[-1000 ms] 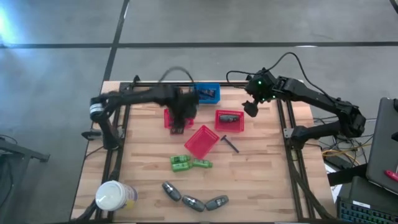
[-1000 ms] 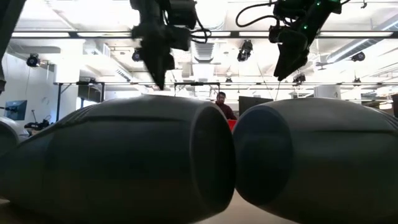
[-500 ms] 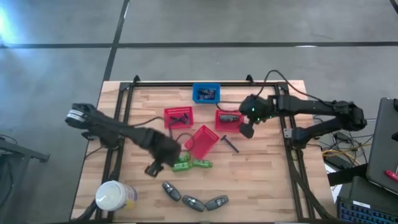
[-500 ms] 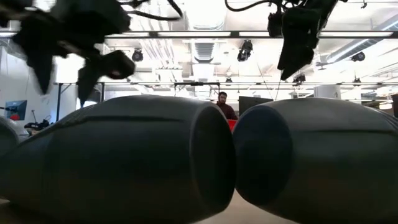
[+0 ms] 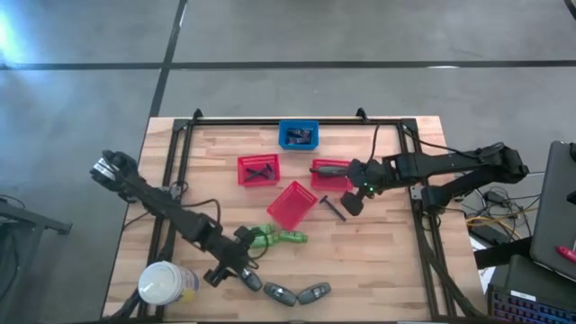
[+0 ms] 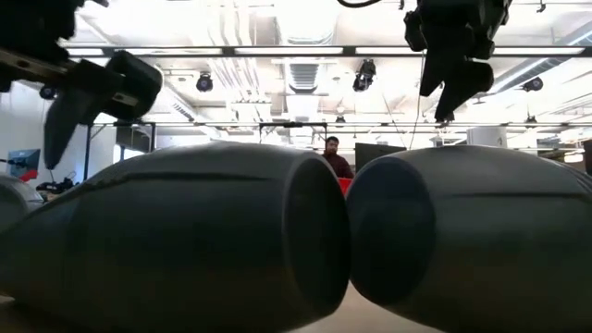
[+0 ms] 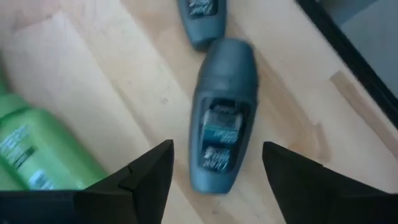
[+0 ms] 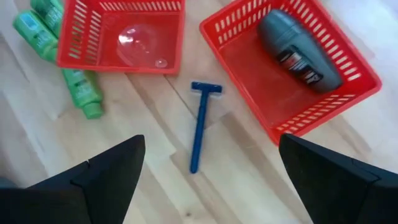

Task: Pick & Place Travel size toiletries
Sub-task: Put the black deodorant into the top right red bin

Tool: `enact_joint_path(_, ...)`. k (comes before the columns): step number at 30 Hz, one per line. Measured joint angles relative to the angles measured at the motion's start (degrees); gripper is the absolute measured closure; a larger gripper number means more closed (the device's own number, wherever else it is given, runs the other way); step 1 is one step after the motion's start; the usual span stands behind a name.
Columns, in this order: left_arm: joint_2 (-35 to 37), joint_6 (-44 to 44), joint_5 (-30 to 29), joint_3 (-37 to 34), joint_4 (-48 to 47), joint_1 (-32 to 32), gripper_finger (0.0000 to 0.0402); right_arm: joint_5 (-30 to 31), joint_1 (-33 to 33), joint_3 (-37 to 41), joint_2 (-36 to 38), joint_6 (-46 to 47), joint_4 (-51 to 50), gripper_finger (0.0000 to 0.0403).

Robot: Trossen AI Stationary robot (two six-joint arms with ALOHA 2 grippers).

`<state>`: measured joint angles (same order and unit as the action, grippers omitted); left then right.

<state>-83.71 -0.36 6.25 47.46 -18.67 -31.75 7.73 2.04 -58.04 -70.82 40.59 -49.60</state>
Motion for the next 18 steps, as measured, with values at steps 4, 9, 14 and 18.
enact_joint_path(4,-2.4,-1.11,-2.07,-0.15,2.74,-0.63,0.0128,0.61,1.16,-0.01,-0.87,2.68,0.13,0.0034)
enact_joint_path(9,-5.32,-5.6,-1.95,-0.15,5.5,-0.79,0.01,1.06,1.36,-0.44,-2.36,2.94,0.24,0.0034)
enact_joint_path(14,-7.05,-4.13,-1.18,-0.15,6.4,-1.84,0.0084,1.03,1.35,-0.44,-3.32,2.96,0.08,0.0034)
enact_joint_path(18,-8.43,-1.18,-1.02,-0.19,8.65,-2.33,0.0085,1.03,1.34,-0.46,-3.74,3.22,-0.31,0.0034)
